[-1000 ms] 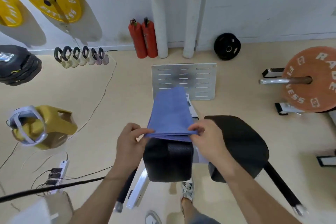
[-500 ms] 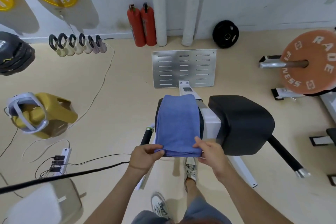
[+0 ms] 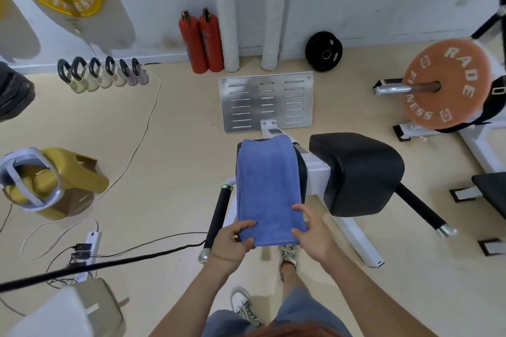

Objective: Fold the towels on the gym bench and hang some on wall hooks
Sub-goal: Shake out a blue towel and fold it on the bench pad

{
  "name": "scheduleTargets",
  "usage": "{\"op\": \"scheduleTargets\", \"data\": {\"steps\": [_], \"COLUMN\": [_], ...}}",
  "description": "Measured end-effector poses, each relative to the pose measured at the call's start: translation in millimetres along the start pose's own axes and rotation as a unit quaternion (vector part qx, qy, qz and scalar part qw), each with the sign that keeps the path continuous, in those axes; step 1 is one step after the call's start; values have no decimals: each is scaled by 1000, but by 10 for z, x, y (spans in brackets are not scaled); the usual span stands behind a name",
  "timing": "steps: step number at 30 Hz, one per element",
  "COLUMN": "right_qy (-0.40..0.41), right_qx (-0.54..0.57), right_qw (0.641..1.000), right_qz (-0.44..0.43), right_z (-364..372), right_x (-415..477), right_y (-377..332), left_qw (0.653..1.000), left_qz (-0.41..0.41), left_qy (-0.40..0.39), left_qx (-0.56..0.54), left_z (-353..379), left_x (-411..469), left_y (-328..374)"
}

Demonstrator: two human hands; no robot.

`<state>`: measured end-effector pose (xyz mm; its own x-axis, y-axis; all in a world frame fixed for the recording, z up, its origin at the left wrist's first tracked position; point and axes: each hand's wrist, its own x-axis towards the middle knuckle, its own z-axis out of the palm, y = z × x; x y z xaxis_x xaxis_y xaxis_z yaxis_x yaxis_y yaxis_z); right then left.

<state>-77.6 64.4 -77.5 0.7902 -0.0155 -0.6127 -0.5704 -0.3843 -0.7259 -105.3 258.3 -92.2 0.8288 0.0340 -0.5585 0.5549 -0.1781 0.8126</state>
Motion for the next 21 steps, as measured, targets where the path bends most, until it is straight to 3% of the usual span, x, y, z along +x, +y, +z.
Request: {"op": "scheduleTargets", "data": {"steps": [5, 8, 10, 11, 13, 15, 18, 21], "right_qy": [-73, -198, -269, -265, -155, -75, -55, -83], "right_qx": [24, 90, 39, -28, -205, -314, -305, -204], "right_qw": [996, 974, 961, 964, 961, 917, 897, 943], "right_qz": [47, 67, 43, 14, -105, -235, -315, -251], "right_z": [-131, -305, -437, -484, -544, -571, -610, -615], "right_x": [-49, -136, -147, -104, 52, 194, 338, 395], "right_y": [-70, -150, -217, -222, -194, -146, -138, -317], "left_qw": [953, 927, 910, 900, 885, 902, 944, 961], "left_qz": [139, 177, 228, 259, 302, 286, 199, 178], "left_qy": [-20, 32, 63, 78, 77, 43, -11, -7], "left_qx": [268, 328, 341, 342, 347, 321, 265, 210], "left_z": [-54, -102, -162, -196, -257, -311, -334, -308], "left_x": [-104, -85, -24, 10, 85, 159, 251, 409], "left_y": [-63, -47, -38, -17, 85, 246, 470, 653]}}
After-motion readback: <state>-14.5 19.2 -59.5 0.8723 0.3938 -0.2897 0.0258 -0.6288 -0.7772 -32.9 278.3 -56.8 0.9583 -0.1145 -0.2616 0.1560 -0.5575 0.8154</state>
